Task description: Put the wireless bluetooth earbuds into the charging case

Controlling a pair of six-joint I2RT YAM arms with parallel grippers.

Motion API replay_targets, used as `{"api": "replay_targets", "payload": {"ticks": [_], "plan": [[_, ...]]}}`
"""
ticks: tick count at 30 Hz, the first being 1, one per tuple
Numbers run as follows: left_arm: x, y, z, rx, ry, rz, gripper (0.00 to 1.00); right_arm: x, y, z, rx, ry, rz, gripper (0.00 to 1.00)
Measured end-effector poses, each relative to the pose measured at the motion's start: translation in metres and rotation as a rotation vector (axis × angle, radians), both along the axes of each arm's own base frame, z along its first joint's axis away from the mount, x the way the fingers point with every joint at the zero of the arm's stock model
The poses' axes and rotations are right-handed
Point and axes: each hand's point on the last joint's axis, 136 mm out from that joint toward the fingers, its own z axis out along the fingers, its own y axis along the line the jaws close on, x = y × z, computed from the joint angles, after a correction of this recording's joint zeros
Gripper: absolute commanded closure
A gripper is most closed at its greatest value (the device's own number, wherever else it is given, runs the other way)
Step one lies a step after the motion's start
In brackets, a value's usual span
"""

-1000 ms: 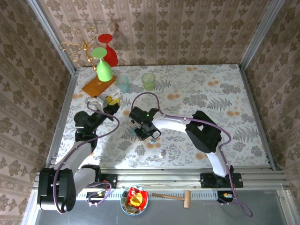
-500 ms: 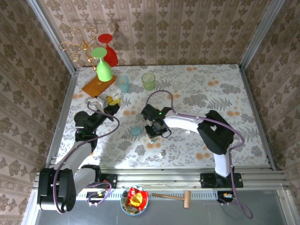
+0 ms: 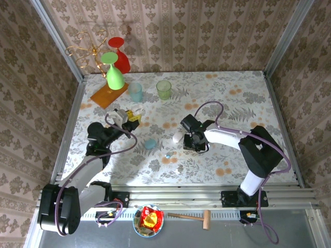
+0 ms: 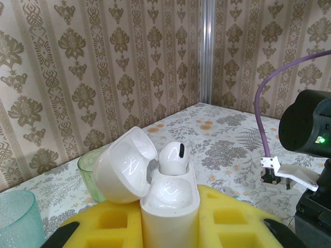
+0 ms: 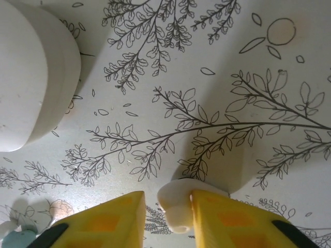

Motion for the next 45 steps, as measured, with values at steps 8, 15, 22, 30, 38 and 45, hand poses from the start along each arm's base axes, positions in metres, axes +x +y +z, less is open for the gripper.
{"api": "replay_targets", "payload": {"ticks": [8, 15, 22, 30, 38, 45], "plan": [[-0.005, 0.001, 0.005, 0.005, -0.018, 0.001, 1.00, -0.005, -0.005, 0.038, 0.003, -0.065, 0.085, 0.52], [-0.013, 0.003, 0.013, 0.002, -0.058, 0.001, 1.00, 0.003, -0.006, 0.059, -0.140, -0.086, 0.369, 0.52], [-0.021, 0.005, 0.016, 0.015, -0.073, 0.006, 1.00, 0.010, -0.001, 0.044, -0.311, 0.023, 0.539, 0.54], [-0.021, 0.006, 0.010, 0.029, -0.060, 0.014, 1.00, 0.008, 0.005, 0.015, -0.415, 0.168, 0.651, 0.57], [-0.022, 0.007, 0.008, 0.036, -0.053, 0.019, 1.00, 0.007, 0.005, 0.000, -0.447, 0.237, 0.689, 0.65], [-0.022, 0.008, 0.008, 0.040, -0.058, 0.023, 1.00, 0.005, -0.001, -0.006, -0.482, 0.272, 0.699, 0.66]]}}
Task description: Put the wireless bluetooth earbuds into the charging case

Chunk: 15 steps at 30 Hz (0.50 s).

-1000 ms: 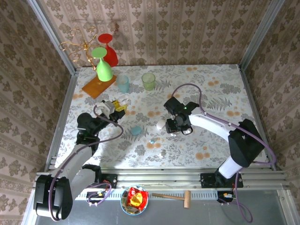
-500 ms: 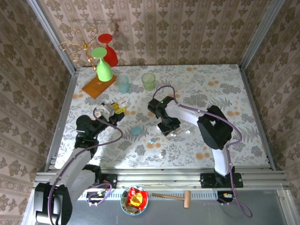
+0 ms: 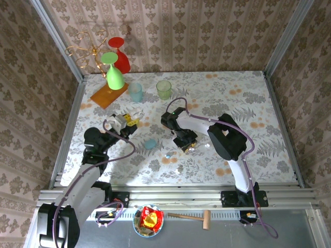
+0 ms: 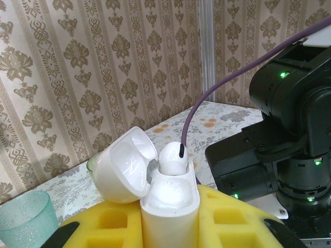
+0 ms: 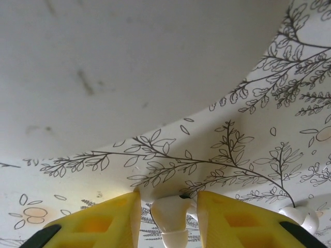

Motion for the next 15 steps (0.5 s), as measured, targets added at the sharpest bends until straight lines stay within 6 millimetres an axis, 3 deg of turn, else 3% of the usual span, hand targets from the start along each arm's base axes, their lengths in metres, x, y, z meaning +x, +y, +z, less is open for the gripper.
{"api": "replay_targets", "payload": {"ticks": [9, 15], "plan": [[0.0005, 0.0004, 0.0000, 0.003, -0.004, 0.004, 1.00, -0.0017, 0.0009, -0.0015, -0.004, 0.006, 0.009, 0.74], [0.0010, 0.0008, 0.0001, 0.002, -0.003, 0.008, 1.00, -0.0020, 0.0009, -0.0014, -0.005, 0.007, 0.009, 0.74]]}}
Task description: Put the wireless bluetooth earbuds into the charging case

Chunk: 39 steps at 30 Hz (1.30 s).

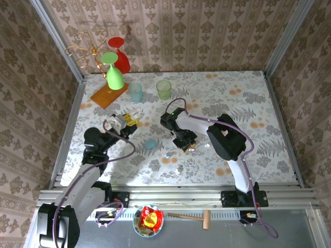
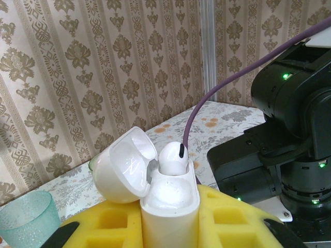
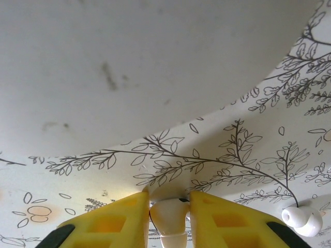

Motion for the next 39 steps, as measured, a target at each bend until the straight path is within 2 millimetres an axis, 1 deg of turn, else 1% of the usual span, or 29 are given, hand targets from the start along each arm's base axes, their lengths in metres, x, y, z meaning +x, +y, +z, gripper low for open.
{"api": "replay_targets", "payload": {"ticks": [4, 7, 10, 11, 13, 15, 17, 20, 27, 30, 35, 39], "plan": [[0.000, 0.000, 0.000, 0.000, 0.000, 0.000, 1.00, 0.000, 0.000, 0.001, 0.002, -0.003, 0.000, 0.74], [0.000, 0.000, 0.000, 0.000, 0.000, 0.000, 1.00, 0.001, 0.001, 0.007, 0.017, -0.020, -0.004, 0.74], [0.001, -0.001, -0.003, 0.002, 0.009, -0.002, 1.00, 0.005, 0.003, 0.025, 0.064, -0.063, -0.014, 0.75], [0.001, -0.001, -0.004, 0.004, 0.016, -0.006, 1.00, 0.007, 0.005, 0.034, 0.091, -0.087, -0.018, 0.74], [0.002, -0.003, -0.008, 0.007, 0.029, -0.013, 1.00, 0.012, 0.009, 0.051, 0.151, -0.130, -0.030, 0.67], [0.003, -0.006, -0.012, 0.010, 0.043, -0.022, 1.00, 0.017, 0.011, 0.065, 0.195, -0.169, -0.037, 0.62], [0.003, -0.007, -0.014, 0.012, 0.049, -0.026, 1.00, 0.019, 0.010, 0.070, 0.203, -0.180, -0.041, 0.60], [0.003, -0.008, -0.014, 0.012, 0.049, -0.027, 1.00, 0.016, 0.006, 0.061, 0.181, -0.156, -0.044, 0.60], [0.003, -0.008, -0.014, 0.012, 0.049, -0.027, 1.00, 0.004, -0.004, 0.021, 0.089, -0.059, -0.040, 0.60], [0.003, -0.008, -0.014, 0.012, 0.048, -0.027, 1.00, 0.000, -0.006, 0.012, 0.071, -0.038, -0.037, 0.61], [0.003, -0.008, -0.014, 0.012, 0.048, -0.027, 1.00, -0.002, -0.004, 0.006, 0.068, -0.030, -0.031, 0.63], [0.003, -0.008, -0.014, 0.013, 0.047, -0.027, 1.00, -0.003, -0.003, -0.002, 0.065, -0.016, -0.030, 0.66]]}}
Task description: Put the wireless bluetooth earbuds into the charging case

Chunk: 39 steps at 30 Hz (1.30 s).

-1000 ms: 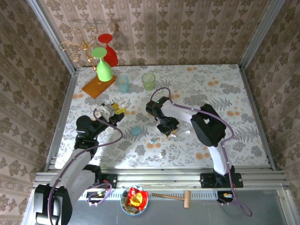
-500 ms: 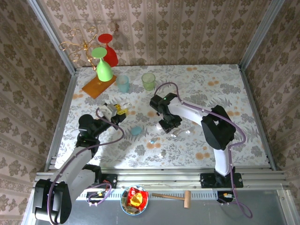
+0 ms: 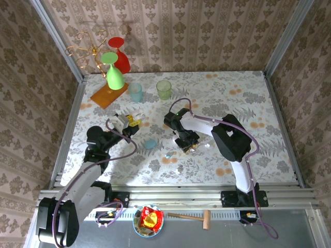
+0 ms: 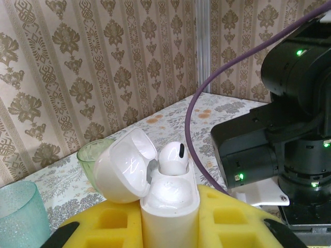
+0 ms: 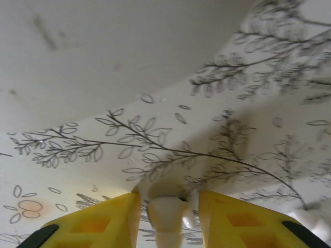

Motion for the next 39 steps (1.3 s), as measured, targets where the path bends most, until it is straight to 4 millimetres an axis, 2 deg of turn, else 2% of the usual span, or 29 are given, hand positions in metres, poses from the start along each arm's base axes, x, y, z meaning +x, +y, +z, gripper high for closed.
{"api": "replay_targets", "payload": {"ticks": [7, 18, 21, 24, 31, 39], "plan": [[0.000, 0.000, 0.000, 0.002, -0.002, 0.000, 1.00, -0.001, 0.002, 0.000, 0.009, 0.007, 0.004, 0.76], [0.000, 0.000, 0.000, 0.002, -0.002, 0.000, 1.00, -0.002, 0.003, 0.003, 0.019, -0.007, 0.005, 0.77], [0.000, 0.000, 0.000, 0.002, -0.002, 0.000, 1.00, 0.000, 0.003, 0.010, 0.041, -0.037, 0.005, 0.77], [-0.001, -0.003, 0.002, 0.001, -0.004, -0.009, 1.00, 0.007, 0.008, 0.030, 0.099, -0.110, 0.006, 0.77], [-0.004, -0.019, 0.001, 0.006, 0.013, -0.066, 1.00, 0.030, 0.029, 0.110, 0.346, -0.391, 0.025, 0.77], [-0.011, -0.044, -0.006, 0.018, 0.050, -0.159, 1.00, 0.030, 0.052, 0.197, 0.668, -0.619, 0.073, 0.76]]}}
